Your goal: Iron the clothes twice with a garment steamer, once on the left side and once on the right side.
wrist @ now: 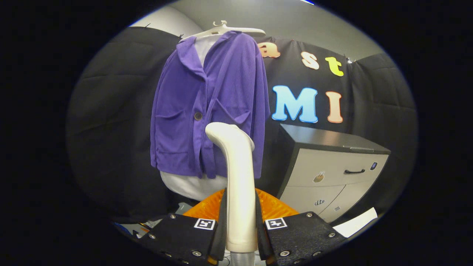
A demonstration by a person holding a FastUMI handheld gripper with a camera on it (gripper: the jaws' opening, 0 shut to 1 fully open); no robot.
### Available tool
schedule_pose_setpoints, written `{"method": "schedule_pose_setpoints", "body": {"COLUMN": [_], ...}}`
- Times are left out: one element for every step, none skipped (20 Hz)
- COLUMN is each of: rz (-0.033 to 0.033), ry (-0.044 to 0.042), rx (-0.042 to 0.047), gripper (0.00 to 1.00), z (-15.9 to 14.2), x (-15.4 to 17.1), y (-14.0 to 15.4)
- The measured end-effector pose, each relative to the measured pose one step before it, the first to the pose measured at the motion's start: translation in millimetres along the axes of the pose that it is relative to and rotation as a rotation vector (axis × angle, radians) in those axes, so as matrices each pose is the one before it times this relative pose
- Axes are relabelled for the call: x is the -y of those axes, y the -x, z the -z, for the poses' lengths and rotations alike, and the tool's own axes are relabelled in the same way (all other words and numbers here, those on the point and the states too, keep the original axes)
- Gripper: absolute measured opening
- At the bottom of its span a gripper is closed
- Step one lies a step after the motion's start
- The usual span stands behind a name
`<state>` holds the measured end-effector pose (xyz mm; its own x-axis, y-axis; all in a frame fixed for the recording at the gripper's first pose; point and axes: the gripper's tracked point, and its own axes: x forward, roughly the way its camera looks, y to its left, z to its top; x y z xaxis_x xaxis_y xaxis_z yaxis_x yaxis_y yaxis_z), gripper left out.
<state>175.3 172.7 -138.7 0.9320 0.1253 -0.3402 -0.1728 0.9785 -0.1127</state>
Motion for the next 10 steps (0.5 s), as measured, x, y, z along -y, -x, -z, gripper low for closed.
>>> {"method": "schedule_pose_setpoints", "body": {"rz": [-0.00634,-0.00405,-0.00705,-0.00697,-0.00822,-0.00745,-0.00657,-0.00726,-0.00891,-0.00672], "ry": [-0.00524,-0.0011,0.00251,-0.00117,-0.00388,-0.00234,-0.00085,-0.00227,-0.00017,0.00197], "rx": [0.03932,0.03983,0.03575,0.03879,0.03563,0.03336,0.03362,0.03424,0.02986,0.02293], "gripper": [0.35,0.35,0.35,0.35,0.35,0.34,0.35,0.35,0.35,0.34], "z": [-20.4,-19.54,-20.76,-20.04,-17.86,-20.12,-19.79,-18.43,-17.07,-14.18], "x": [-1.33,0.27,-0.83,-2.18,-2.71,-2.66,-1.84,-4.02,-5.29,-5.62], "y": [3.85,3.34,1.54,0.63,0.14,-2.05,-3.26,-4.14,-5.14,-3.92]}}
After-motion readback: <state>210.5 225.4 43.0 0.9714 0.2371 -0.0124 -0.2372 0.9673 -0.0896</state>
